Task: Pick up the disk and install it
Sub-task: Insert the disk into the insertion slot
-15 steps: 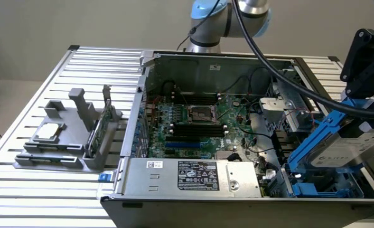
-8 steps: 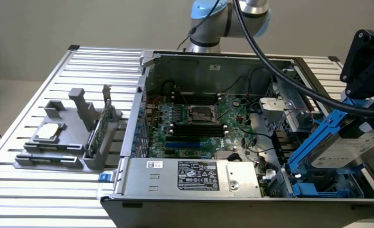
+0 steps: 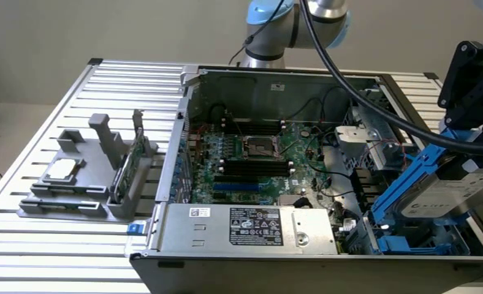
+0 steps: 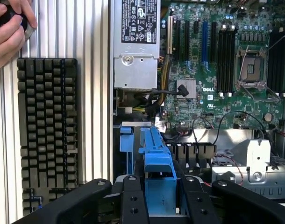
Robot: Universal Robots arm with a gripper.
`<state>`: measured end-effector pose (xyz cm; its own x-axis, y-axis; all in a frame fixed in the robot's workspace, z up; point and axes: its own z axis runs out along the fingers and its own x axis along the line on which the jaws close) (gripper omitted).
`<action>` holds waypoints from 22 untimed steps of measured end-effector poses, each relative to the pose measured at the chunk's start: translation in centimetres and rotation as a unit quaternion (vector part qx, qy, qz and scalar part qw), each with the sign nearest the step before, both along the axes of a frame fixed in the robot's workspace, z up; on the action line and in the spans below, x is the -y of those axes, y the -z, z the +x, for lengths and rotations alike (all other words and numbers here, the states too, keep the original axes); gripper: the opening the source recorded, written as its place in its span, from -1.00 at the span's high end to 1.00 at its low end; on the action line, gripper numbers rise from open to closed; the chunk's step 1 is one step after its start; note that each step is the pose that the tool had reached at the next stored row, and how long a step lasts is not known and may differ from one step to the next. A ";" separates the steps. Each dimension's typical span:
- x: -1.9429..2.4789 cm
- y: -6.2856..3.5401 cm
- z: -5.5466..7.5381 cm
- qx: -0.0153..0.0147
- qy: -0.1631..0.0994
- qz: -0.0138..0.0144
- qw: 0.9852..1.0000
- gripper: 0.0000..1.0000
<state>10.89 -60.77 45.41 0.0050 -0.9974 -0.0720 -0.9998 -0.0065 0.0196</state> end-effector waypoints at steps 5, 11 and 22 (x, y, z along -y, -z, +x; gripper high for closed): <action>0.09 0.13 0.2 0.000 0.001 0.000 1.000 0.35; 0.23 0.25 0.2 0.000 0.005 0.000 1.000 0.35; 0.29 0.64 0.2 0.000 0.009 0.000 1.000 0.35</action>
